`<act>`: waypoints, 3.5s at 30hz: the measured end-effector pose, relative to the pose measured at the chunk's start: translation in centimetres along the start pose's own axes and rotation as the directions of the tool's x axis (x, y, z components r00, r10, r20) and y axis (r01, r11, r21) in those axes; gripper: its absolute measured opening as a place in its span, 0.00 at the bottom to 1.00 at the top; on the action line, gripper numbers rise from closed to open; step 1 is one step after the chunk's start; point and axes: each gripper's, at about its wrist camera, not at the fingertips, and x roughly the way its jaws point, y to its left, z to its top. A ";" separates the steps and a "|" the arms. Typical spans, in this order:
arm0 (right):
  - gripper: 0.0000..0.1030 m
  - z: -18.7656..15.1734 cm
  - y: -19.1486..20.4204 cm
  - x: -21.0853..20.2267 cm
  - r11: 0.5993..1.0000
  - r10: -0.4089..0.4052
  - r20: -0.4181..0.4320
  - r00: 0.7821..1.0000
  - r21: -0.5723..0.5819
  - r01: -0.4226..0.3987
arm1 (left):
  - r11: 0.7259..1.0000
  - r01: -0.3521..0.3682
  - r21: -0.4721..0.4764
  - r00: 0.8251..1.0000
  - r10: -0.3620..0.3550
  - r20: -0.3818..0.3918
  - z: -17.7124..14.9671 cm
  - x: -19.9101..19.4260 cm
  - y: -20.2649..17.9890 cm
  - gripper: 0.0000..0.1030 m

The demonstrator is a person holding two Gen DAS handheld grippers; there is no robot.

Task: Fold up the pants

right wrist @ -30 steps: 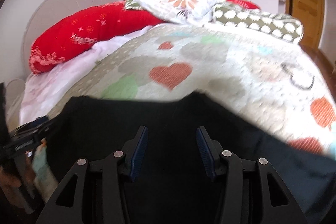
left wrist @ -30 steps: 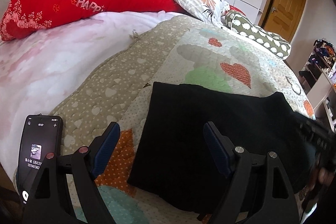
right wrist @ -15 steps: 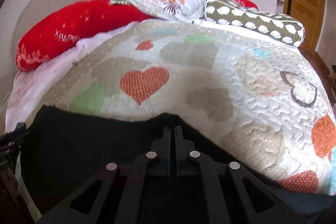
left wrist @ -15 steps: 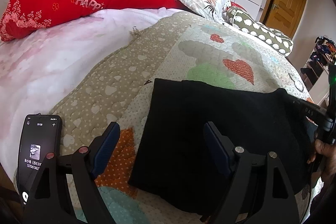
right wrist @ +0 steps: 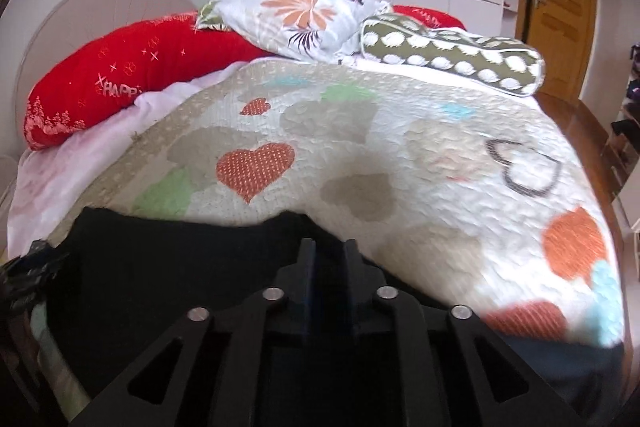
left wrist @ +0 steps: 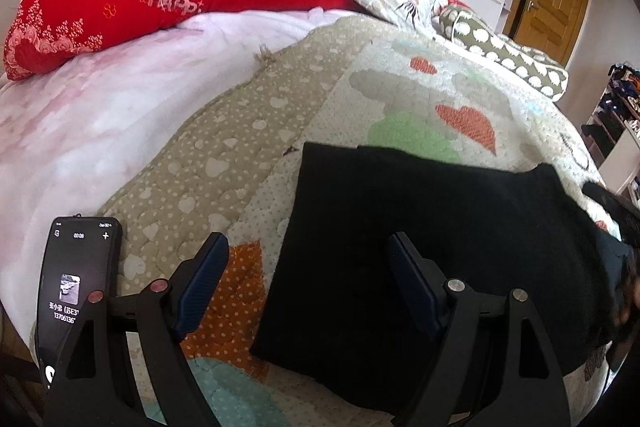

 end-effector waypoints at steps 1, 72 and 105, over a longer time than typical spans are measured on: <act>0.17 -0.6 0.0 -0.5 1.000 -0.002 -0.006 1.000 -0.002 0.002 | 1.000 0.004 -0.003 1.000 -0.004 0.013 0.1 -0.3 0.0 0.79; 0.32 -12.0 0.2 -7.0 0.982 0.147 -0.091 0.985 0.133 -0.134 | 0.996 0.059 0.071 0.998 -0.060 0.015 -0.3 0.0 -3.2 0.83; 0.16 -9.7 -12.6 -13.5 0.888 -0.035 0.216 0.976 0.455 -0.069 | 0.911 0.344 0.230 0.938 -0.342 -0.049 0.2 -2.2 -14.3 0.85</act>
